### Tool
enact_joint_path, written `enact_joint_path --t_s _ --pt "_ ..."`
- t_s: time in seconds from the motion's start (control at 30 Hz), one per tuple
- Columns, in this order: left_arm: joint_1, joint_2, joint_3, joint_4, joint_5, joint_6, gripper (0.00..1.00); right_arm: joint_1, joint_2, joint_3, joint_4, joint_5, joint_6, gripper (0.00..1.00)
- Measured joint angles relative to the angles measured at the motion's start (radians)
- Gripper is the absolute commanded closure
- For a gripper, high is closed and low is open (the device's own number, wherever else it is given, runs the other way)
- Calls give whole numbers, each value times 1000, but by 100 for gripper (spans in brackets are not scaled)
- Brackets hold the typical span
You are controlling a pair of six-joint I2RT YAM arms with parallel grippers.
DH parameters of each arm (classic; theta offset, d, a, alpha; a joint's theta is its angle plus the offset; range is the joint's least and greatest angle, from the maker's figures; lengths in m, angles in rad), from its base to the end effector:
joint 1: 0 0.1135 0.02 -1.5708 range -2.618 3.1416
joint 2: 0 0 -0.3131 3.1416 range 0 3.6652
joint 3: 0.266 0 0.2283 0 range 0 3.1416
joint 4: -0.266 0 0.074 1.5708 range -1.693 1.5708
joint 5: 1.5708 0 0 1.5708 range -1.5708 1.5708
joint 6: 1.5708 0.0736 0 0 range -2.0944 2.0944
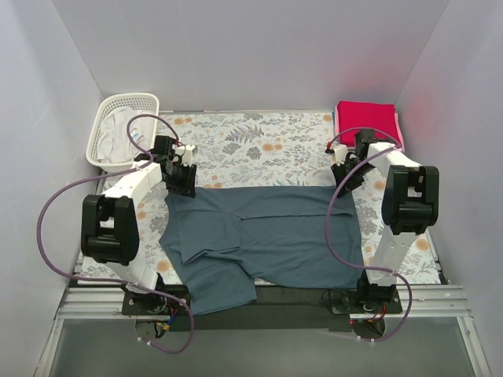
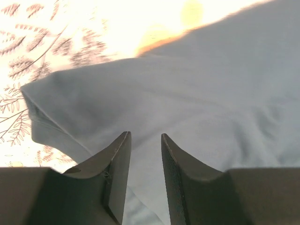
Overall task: Fold and stack the t-shirts
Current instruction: Fold the tshirt
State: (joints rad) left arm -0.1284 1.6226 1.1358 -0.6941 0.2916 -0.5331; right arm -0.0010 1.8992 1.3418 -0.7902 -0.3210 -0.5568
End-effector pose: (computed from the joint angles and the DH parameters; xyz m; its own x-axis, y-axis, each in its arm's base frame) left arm 0.3086 -0.0612 0.2425 -0.9074 -0.3736 -0.1922 -0.2672 0.8662 -0.4222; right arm 0.3715 0.0228 0.2040 -0.7915 -0.5007 -0.3505 -0.5738 0.8062 0.1442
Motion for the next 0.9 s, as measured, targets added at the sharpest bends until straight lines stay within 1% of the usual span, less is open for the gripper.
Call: enact_joint_path --t_s 0.1,0.2,0.37,0.47,0.57,0.67,0.77,0.8,0.87,0.9 --pt "27 81 -18 34 -54 -3 78 2 45 0 6 39 4 80" --pt "56 158 -31 57 -79 -6 78 1 58 14 6 53 13 80" --pt "80 213 32 66 -77 -18 82 3 127 111 -31 72 39 80" --pt "84 293 134 67 -78 -22 82 3 191 210 -36 90 60 80" --pt "95 398 279 73 -69 -26 82 3 272 343 -29 109 78 80" --pt "105 523 459 83 -64 -25 80 5 357 483 -5 116 88 78" --pt "107 617 604 90 -63 -25 74 10 438 618 32 117 92 73" --pt "107 651 661 85 -60 -25 71 17 459 656 43 121 92 70" --pt "107 698 744 76 -55 -24 65 26 480 695 64 129 90 66" --pt "108 707 760 74 -47 -24 60 31 480 698 71 130 90 62"
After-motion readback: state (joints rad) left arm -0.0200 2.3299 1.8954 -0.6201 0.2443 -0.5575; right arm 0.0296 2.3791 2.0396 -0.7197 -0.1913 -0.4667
